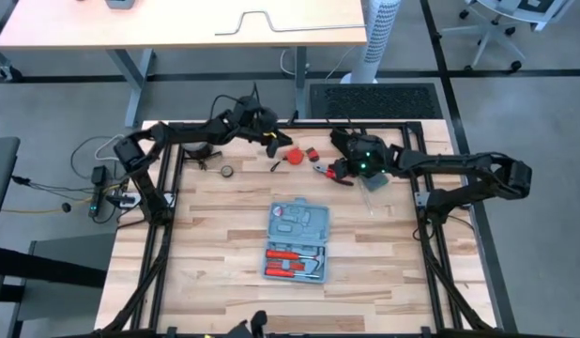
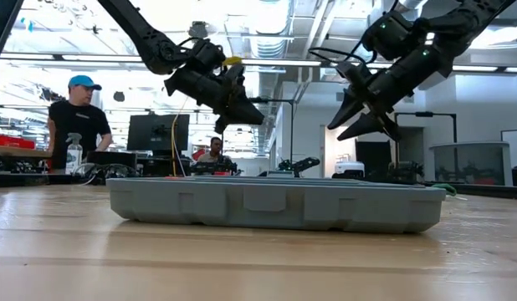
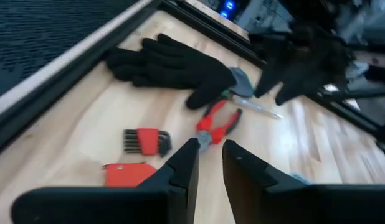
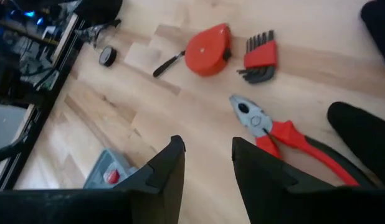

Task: Prefit tool cases
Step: Put the orange pliers into the gray toolbox

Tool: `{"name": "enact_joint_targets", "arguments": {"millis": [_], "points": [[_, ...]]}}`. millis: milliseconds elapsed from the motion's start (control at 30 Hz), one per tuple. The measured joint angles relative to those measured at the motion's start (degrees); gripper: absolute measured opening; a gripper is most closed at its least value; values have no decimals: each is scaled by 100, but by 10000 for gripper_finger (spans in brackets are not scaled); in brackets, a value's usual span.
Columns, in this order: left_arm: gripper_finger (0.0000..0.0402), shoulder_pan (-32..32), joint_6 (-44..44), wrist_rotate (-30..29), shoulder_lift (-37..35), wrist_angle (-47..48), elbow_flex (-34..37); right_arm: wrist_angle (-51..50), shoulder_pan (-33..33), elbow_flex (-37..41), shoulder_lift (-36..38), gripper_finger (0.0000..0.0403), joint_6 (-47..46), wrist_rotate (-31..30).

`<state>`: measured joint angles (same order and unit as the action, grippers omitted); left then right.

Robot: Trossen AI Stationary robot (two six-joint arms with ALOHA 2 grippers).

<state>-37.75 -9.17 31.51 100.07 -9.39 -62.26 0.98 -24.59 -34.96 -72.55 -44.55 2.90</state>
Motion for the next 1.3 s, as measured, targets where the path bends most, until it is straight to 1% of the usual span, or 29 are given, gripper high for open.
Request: {"name": "enact_joint_targets", "arguments": {"millis": [100,233,467,567,700,800,1000,1133,1233,1300], "points": [[65,-115,-138,173,-2,6,0,95,87,0,0,142,-90,-281],[65,-136,-175,463,-4,169,0,364,186,0,0,142,-198,-440],[65,12,-266,530,-4,548,2,508,386,0,0,142,1,-445],[65,113,-486,580,-4,579,2,510,512,0,0,142,89,-445],[65,295,-545,583,-4,634,2,480,689,0,0,142,176,-445],[65,449,-655,590,-4,671,4,417,807,0,0,142,416,-445],[65,757,-599,590,-4,754,7,29,915,0,0,142,861,-442],[65,895,-454,570,-4,754,7,-629,869,-157,-19,142,1199,-440],[65,943,-325,515,-4,754,7,-1187,839,-476,-275,142,1601,-445],[65,957,-250,397,-4,748,7,-1503,803,-705,-614,142,1898,-442]]}}
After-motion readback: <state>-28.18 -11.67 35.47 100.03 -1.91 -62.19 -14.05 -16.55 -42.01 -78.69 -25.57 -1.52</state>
